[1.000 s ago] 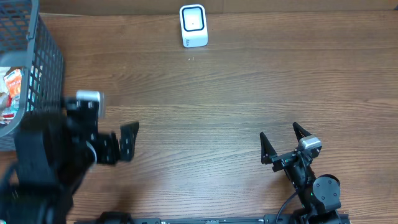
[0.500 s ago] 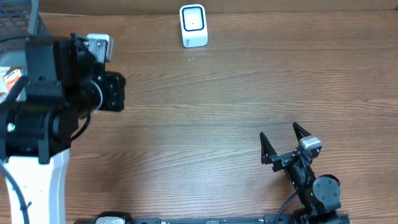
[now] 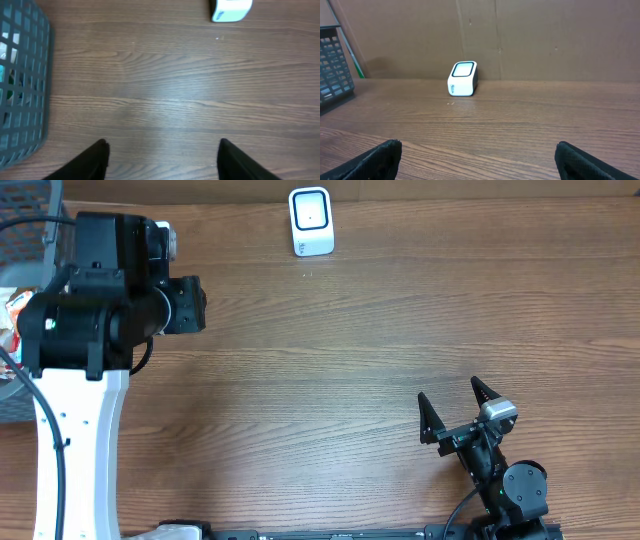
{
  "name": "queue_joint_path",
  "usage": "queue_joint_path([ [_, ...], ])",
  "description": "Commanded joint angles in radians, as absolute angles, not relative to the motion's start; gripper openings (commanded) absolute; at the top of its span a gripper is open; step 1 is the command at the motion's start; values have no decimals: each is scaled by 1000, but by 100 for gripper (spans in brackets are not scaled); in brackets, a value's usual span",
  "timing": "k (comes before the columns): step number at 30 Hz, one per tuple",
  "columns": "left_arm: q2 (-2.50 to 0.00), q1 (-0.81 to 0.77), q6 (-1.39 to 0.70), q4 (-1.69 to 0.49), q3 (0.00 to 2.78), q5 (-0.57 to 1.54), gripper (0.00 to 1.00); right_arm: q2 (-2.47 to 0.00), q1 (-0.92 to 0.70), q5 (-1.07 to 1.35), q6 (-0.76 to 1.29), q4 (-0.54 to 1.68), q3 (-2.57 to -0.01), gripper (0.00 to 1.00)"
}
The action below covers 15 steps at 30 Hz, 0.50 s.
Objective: Scan the item barcode
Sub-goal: 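Move the left gripper over the grey basket and lower into it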
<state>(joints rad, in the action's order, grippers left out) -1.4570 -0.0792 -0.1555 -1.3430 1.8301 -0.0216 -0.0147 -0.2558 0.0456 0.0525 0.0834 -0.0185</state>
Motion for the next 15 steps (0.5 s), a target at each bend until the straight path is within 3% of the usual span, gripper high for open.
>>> queue_joint_path([
  [1, -1486, -84, -165, -1327, 1856, -63, 63, -3, -253, 47, 57, 81, -8, 100],
  [6, -1515, -73, -173, -1306, 1856, -63, 91, -3, -253, 46, 57, 81, -8, 100],
  [11, -1526, -40, -196, -1285, 1856, -98, 100, -3, -253, 46, 57, 81, -8, 100],
  [15, -1526, 27, -207, -1211, 1856, -162, 100, -3, -253, 46, 57, 81, -8, 100],
])
